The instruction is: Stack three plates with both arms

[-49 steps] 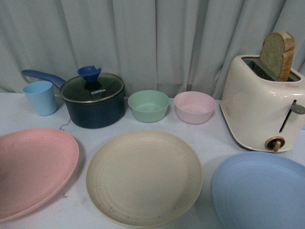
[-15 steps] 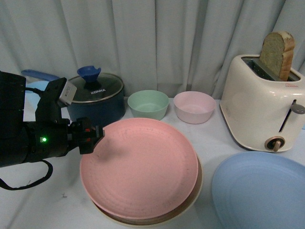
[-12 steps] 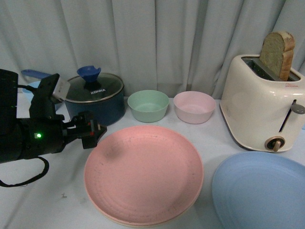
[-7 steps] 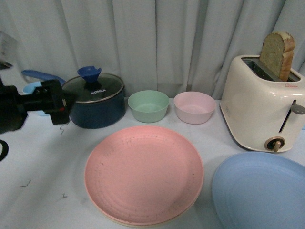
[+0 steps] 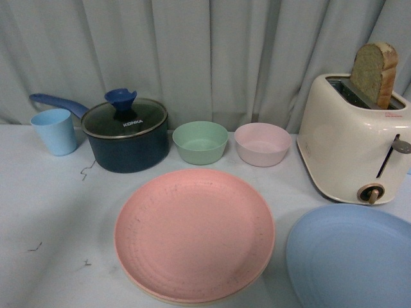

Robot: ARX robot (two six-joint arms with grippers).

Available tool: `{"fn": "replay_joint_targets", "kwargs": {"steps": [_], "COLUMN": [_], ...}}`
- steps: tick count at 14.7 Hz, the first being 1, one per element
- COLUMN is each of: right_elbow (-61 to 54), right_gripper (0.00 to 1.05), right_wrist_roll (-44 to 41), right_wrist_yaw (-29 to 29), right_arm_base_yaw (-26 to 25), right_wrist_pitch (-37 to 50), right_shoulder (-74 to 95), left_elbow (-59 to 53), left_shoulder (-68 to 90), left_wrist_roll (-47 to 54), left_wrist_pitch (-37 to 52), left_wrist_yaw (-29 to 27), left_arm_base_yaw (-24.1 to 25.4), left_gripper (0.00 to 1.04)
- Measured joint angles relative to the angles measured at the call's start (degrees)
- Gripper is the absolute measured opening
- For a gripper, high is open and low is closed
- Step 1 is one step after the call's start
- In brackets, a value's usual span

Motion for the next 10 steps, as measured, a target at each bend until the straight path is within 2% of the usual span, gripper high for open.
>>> {"fn": "replay_joint_targets", "kwargs": {"steps": [10], "right_elbow": [0.00], "right_gripper": [0.98], "right_wrist_roll": [0.00], "right_wrist_yaw": [0.00], "right_arm_base_yaw": [0.00], "right_wrist_pitch": [0.00], "right_shoulder": [0.00], "left_elbow": [-9.40], "left_shoulder": [-33.90], "left_wrist_roll": [0.00], "left_wrist_pitch": [-23.15], "left_wrist_yaw": [-0.02], "left_arm_base_yaw": [0.11], "left_gripper": [0.02]}}
